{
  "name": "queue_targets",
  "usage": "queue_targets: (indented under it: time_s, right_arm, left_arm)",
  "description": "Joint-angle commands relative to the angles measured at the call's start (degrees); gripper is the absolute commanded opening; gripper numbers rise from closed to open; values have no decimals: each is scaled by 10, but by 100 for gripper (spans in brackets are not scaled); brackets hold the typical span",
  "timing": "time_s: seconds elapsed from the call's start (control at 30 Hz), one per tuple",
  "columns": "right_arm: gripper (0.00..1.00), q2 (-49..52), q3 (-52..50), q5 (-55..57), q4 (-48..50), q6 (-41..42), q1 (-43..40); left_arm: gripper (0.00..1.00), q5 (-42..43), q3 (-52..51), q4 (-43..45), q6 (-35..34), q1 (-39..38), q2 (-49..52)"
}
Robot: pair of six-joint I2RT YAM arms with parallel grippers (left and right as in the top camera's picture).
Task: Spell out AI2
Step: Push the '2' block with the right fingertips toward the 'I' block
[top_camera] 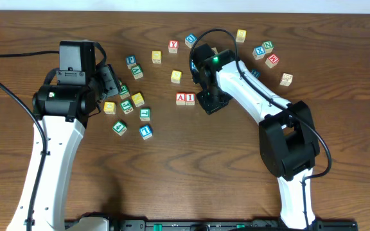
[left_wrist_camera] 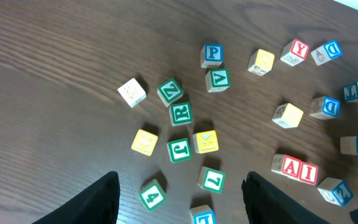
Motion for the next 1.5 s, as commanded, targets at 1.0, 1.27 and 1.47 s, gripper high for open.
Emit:
queue_targets:
  time_s: [1.0,1.27,1.47]
  right_arm:
    - [1,0,-48,-12,103,-21,2]
    - [1,0,-48,-13,124,-20,9]
    - [1,0,-48,-18,131,-20,18]
  left_arm:
    - [63,-2,5,-10,-2,2,1]
    - [63,-2,5,-10,-2,2,1]
    - [63,-2,5,-10,-2,2,1]
